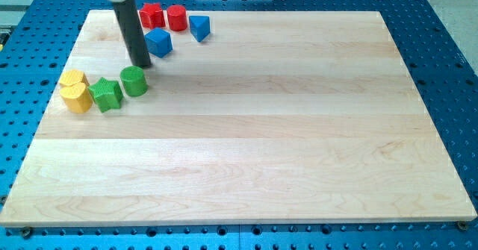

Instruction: Push blue blocks into the red blocks

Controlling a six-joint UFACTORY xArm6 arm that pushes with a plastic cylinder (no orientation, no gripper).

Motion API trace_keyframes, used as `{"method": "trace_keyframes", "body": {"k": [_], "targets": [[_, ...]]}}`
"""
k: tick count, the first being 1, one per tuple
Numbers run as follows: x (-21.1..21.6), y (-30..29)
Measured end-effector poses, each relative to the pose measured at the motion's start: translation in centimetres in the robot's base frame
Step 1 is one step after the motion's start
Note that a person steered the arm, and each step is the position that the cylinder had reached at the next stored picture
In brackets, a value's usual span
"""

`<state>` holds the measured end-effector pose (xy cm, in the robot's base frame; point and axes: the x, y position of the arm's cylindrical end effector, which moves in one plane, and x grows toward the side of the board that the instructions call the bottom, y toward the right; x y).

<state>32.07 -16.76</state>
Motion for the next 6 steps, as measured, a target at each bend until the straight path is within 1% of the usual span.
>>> {"method": "trace_keyframes", "body": {"k": [1, 2, 3, 4, 5, 6], "targets": [[-1.2, 0.4], [0.7, 1.8], [-1.9, 4.0], [-3.0, 4.4], [-1.8, 10.7], [-5.5, 13.6]]}}
